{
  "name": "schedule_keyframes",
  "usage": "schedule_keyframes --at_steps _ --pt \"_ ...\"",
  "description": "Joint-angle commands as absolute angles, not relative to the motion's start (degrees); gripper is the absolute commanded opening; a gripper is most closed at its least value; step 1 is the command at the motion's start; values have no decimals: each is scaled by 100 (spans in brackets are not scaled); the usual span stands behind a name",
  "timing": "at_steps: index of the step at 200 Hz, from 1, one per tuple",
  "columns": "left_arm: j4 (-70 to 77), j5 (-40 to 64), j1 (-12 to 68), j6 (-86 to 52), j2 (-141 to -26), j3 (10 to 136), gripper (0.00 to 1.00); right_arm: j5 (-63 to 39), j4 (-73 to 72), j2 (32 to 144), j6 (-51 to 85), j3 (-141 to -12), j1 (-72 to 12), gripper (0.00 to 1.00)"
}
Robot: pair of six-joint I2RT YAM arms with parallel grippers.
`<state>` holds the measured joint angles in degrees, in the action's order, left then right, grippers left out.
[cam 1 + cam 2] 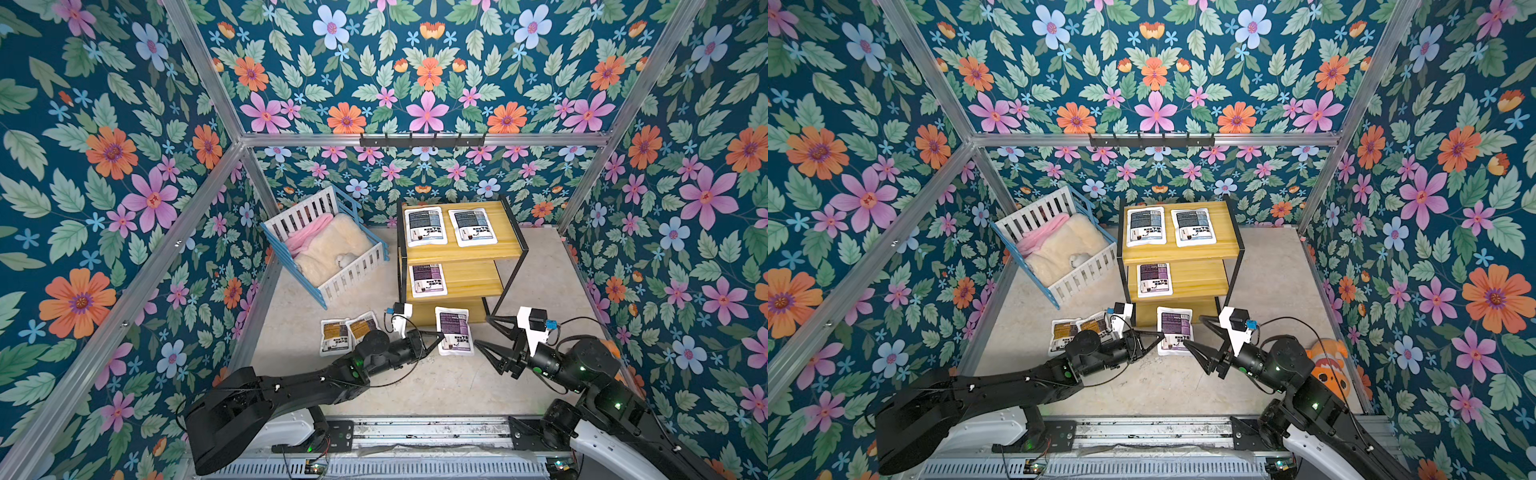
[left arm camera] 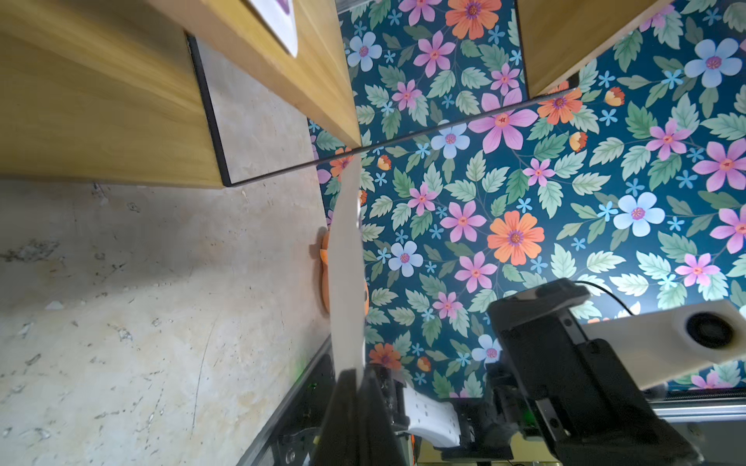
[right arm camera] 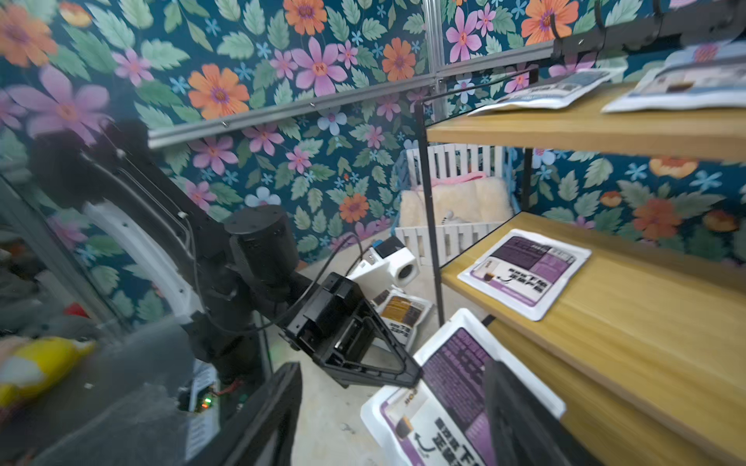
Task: Place the bagged coffee beans on the shelf by color
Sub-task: Pick up the bagged coffee beans at the center of the board.
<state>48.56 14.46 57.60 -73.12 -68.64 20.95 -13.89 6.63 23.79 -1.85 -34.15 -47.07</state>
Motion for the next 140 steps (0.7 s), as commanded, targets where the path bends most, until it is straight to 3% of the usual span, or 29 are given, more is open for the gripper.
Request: schedule_keyframes --at_steps 1,42,90,140 --pt "4887 1589 5685 -7207 -6841 2235 0 -308 2361 2584 -2013 -3942 -4714 76" --pt "5354 1592 5655 -7346 -7105 2566 0 634 3401 2196 -2550 -4345 -4720 77" --pt "5783 1400 5634 -7545 -7866 3225 0 291 3468 1685 -2083 -4513 -4723 77" --pt "5407 1019 5582 -7055 -8563 4150 0 576 3067 1454 -2161 -4338 -4720 77"
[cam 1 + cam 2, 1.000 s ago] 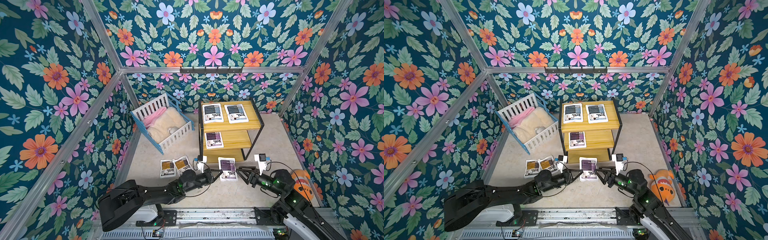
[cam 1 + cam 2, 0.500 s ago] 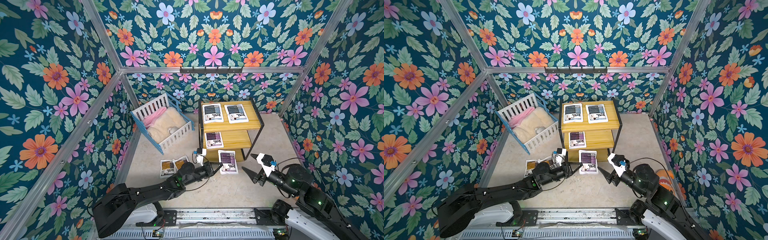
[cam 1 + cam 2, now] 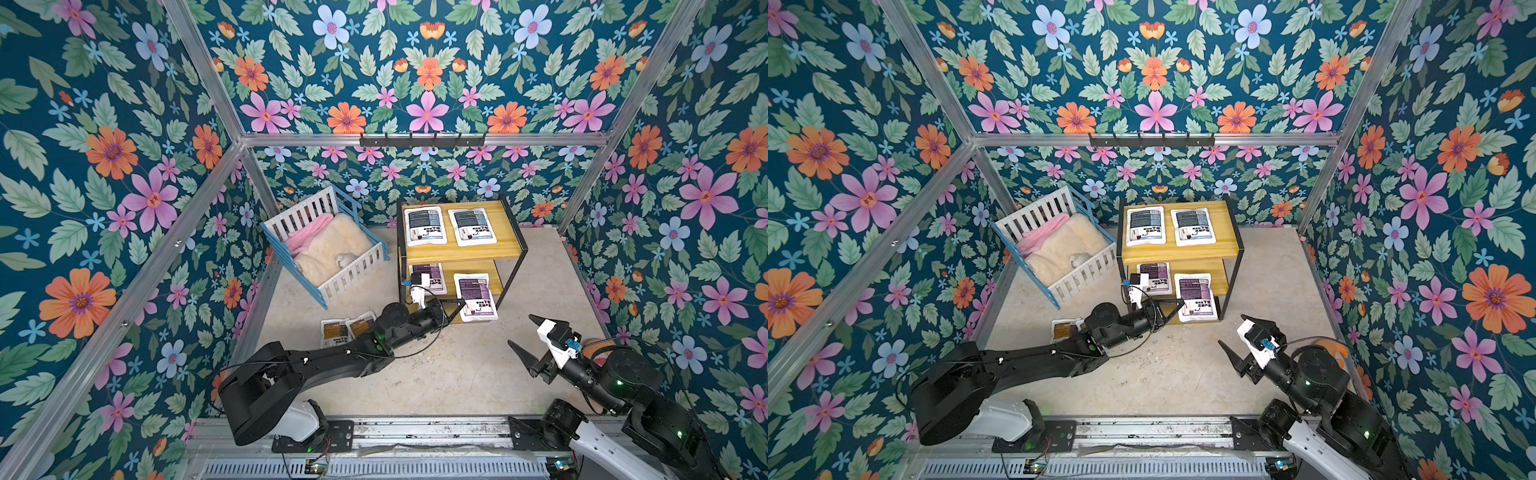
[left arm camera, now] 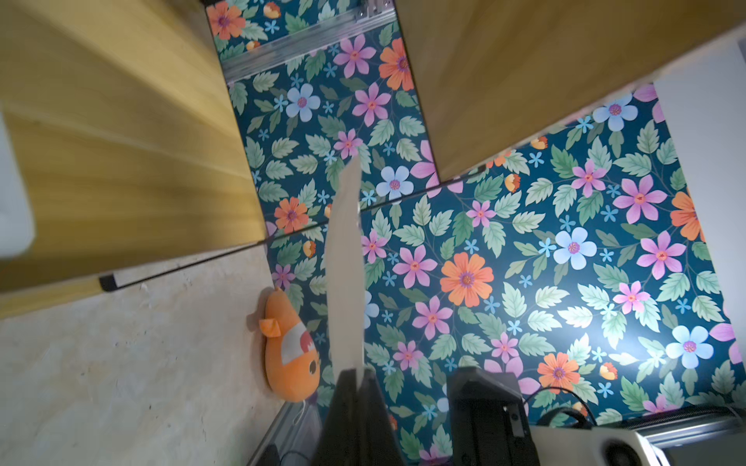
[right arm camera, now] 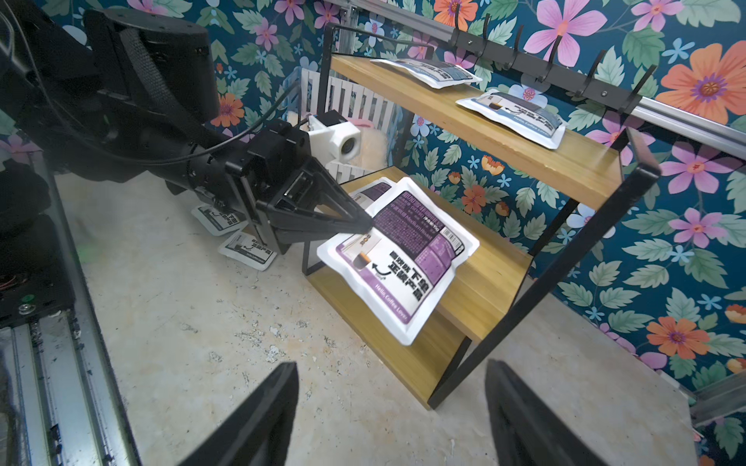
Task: Place the bagged coffee beans on the shelf by color
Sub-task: Pick up the bagged coffee beans at the center of the board.
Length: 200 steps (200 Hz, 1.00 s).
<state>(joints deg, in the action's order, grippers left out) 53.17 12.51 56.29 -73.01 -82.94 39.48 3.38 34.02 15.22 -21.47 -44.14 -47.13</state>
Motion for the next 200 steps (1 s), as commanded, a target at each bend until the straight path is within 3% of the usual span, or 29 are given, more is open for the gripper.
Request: schedule_keyframes --at_steps 1,22,41,67,108,135,167,200 --pt "5415 1019 5577 -7057 -8584 4162 0 596 3050 1452 -2170 -4327 -4720 77" --pt "5527 1056 5564 -7100 -8804 4292 0 882 2697 1441 -2596 -4072 -4721 76" --pt "5471 1119 5551 -7143 -8827 4320 0 353 2782 1476 -3893 -3840 -4720 69" --pt "5239 1115 5530 -7130 -8738 4263 0 493 2182 1633 -5553 -3415 -4722 70" --pt "4992 1099 5480 -7020 -8590 4221 0 919 1260 2828 -7135 -3294 -4672 69" --pt "5062 1111 5471 -7106 -8530 4140 0 364 22 3015 -7296 -2963 -4220 65" --pt "5343 1125 5473 -7334 -8425 3875 0 505 -686 2901 -7574 -2413 -4219 64" --pt "5563 1166 5475 -7466 -8400 3793 0 450 -492 2850 -7591 -2296 -4352 63"
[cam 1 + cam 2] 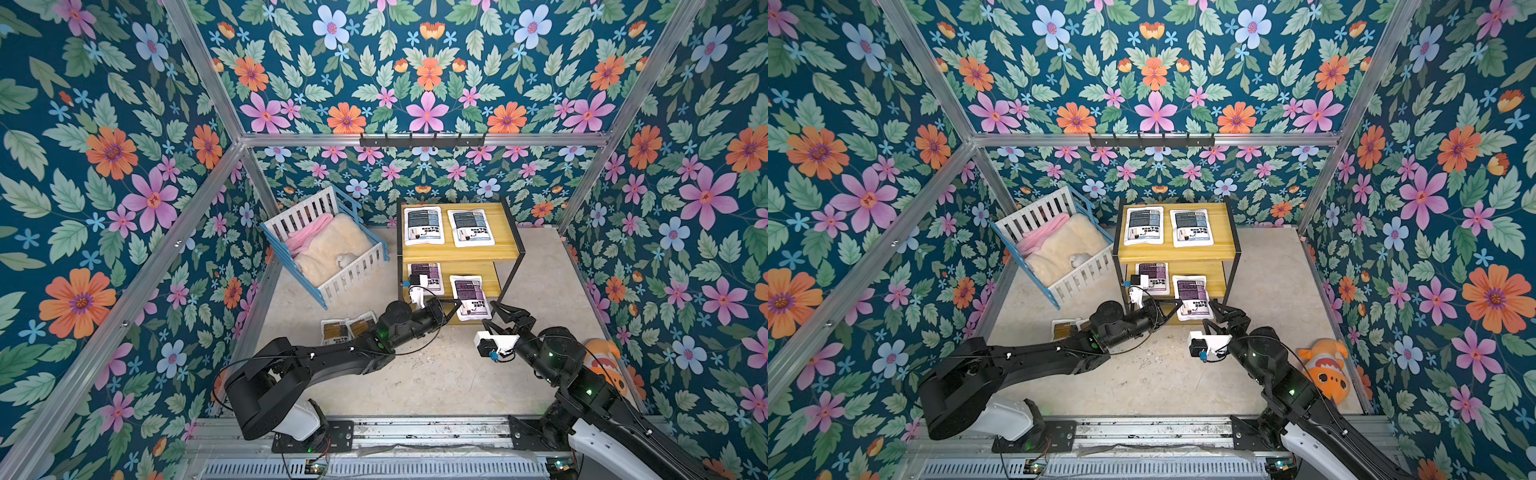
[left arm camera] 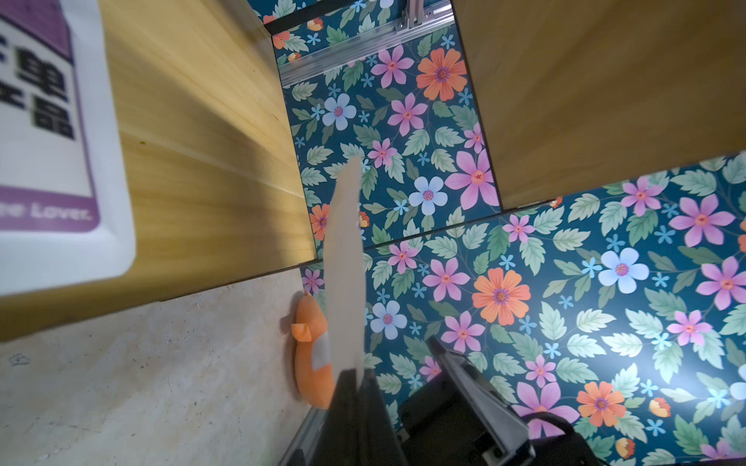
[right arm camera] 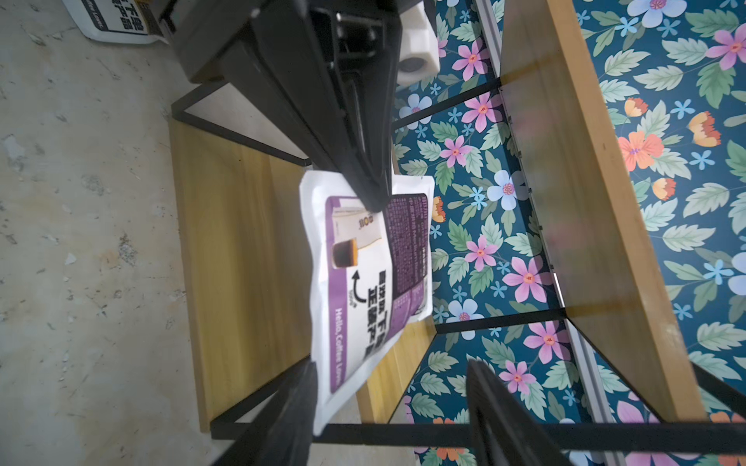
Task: Place the bagged coffee beans on the shelf by color
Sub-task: Pick up the bagged coffee beans at the center of the board.
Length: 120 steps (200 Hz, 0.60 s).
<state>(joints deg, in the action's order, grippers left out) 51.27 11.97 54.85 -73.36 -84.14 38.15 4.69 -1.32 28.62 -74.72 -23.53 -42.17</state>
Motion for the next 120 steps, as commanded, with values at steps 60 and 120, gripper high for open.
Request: schedule_keyframes --at_steps 60,120 --pt "5739 1195 5475 -7541 -8458 3755 0 1307 -1862 3202 -8106 -1813 -4984 56" --pt "5817 1178 5475 -7601 -8456 3697 0 1336 -2150 3369 -8247 -1721 -5040 25"
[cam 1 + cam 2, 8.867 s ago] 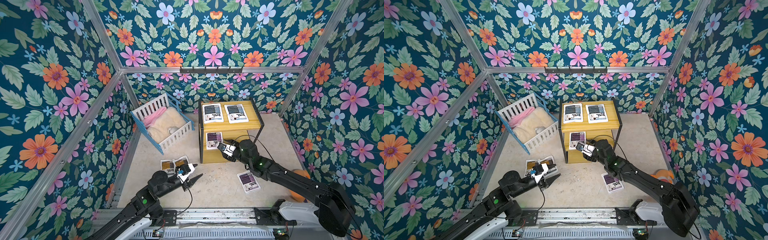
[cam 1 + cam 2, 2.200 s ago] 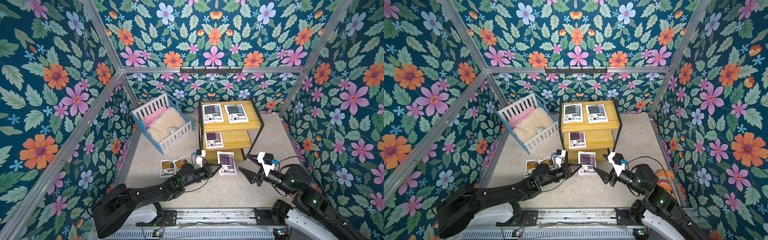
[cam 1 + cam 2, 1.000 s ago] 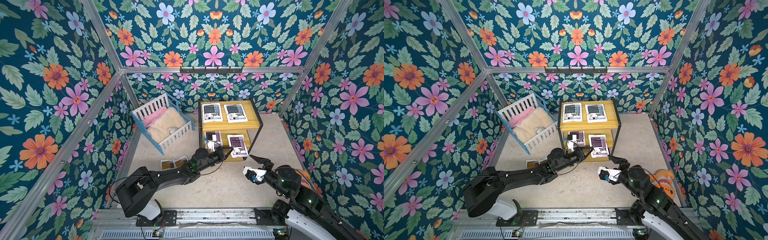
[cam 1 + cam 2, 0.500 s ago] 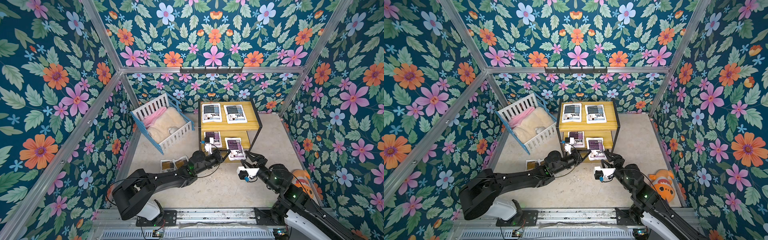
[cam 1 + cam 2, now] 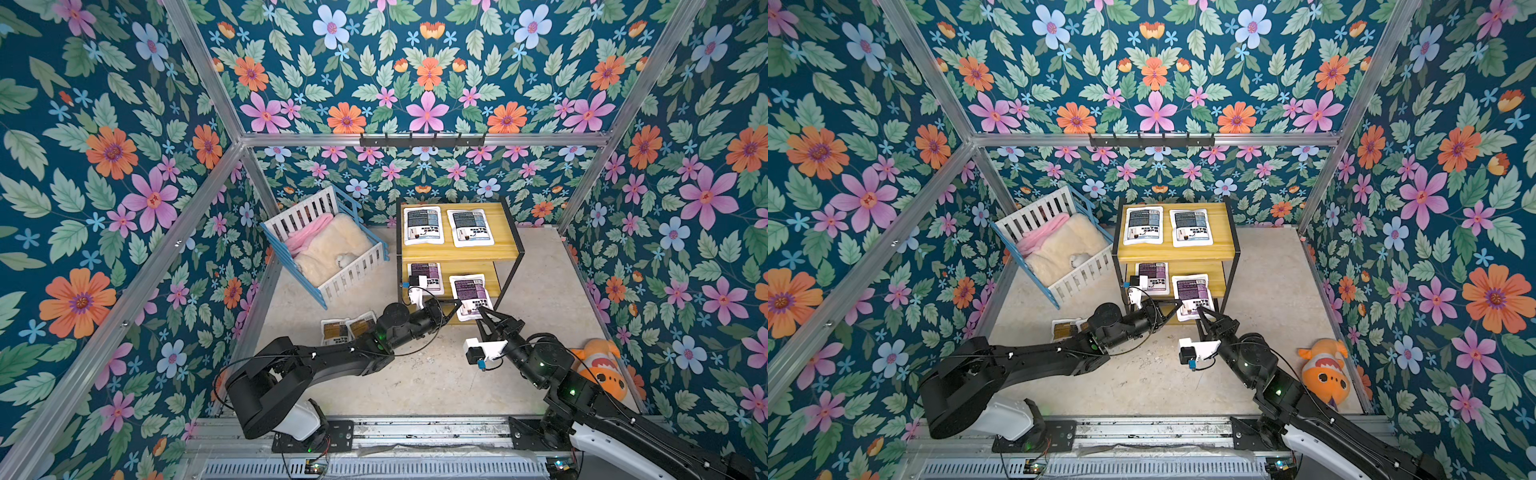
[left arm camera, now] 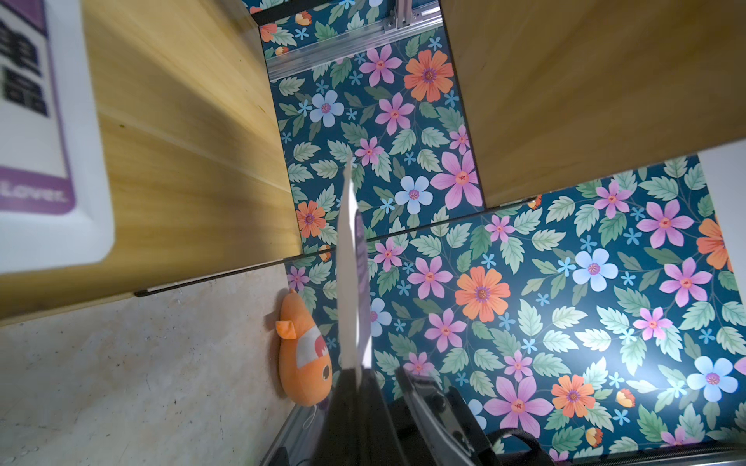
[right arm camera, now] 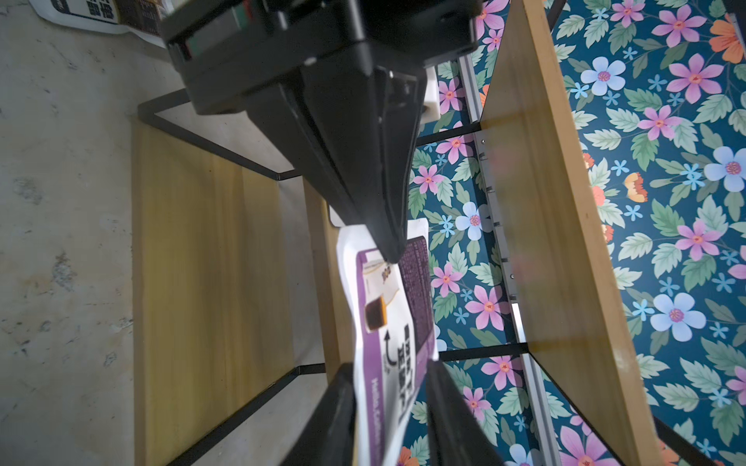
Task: Place the bagged coffee beans on the shelf by color
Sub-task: Pick up the bagged coffee beans at the center of the board.
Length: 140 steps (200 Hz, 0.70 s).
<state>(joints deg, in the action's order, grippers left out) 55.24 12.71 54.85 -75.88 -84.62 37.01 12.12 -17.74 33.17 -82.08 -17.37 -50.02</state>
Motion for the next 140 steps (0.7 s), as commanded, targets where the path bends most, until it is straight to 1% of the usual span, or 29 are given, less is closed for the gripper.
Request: schedule_keyframes --at_steps 1,26,70,98,106,110,117,140 --pt "5818 1178 5475 -7606 -8460 3694 0 1336 -2147 3376 -8246 -1713 -5042 25" --pt "5825 1178 5473 -7607 -8466 3706 0 1336 -2265 3471 -8231 -1690 -5071 23" --pt "5906 1195 5475 -7647 -8526 3706 0 1375 -2339 3532 -8235 -1653 -5079 0" --pt "5870 1161 5471 -7640 -8511 3694 0 1522 -2415 3567 -8210 -1635 -5080 0" --pt "5790 1127 5475 -7621 -8477 3689 11 1606 -2449 3600 -8219 -1636 -5082 0" --pt "5730 1111 5476 -7612 -8451 3686 21 1660 -2466 3604 -8217 -1642 -5080 0" --pt "5607 1067 5471 -7569 -8390 3680 32 1744 -2471 3630 -8218 -1653 -5076 0" --pt "5108 901 5502 -7380 -8025 3625 47 1949 -2476 3662 -8248 -1704 -5041 0"
